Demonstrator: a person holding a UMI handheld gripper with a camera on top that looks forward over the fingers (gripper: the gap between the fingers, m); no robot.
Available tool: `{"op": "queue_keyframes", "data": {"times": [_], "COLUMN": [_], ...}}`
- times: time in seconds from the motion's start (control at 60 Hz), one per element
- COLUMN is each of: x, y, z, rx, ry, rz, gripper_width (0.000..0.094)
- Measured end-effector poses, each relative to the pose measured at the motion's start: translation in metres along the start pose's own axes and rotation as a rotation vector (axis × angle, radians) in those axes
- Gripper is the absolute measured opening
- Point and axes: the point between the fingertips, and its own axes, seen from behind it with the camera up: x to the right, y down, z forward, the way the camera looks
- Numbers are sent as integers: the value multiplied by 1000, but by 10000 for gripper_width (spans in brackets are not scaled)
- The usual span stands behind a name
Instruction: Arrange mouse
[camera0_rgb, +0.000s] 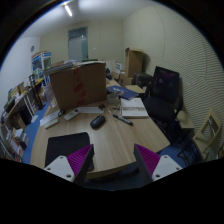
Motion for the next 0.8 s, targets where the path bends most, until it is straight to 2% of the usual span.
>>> {"op": "queue_keyframes", "data": {"times": [0.15, 0.267, 0.517, 0.667, 0.717, 0.8], "x": [-4, -12, -58, -89, -94, -98], "y": [-6, -7, 0, 3, 0, -11], "z": [32, 87, 227, 277, 288, 304], "rx": [24, 16, -51, -92, -91, -69], "ry": [-7, -24, -178, -272, -280, -272], "rz": [-27, -41, -109, -147, -159, -192], "gripper_width": [829, 832, 820, 816, 832, 796]}}
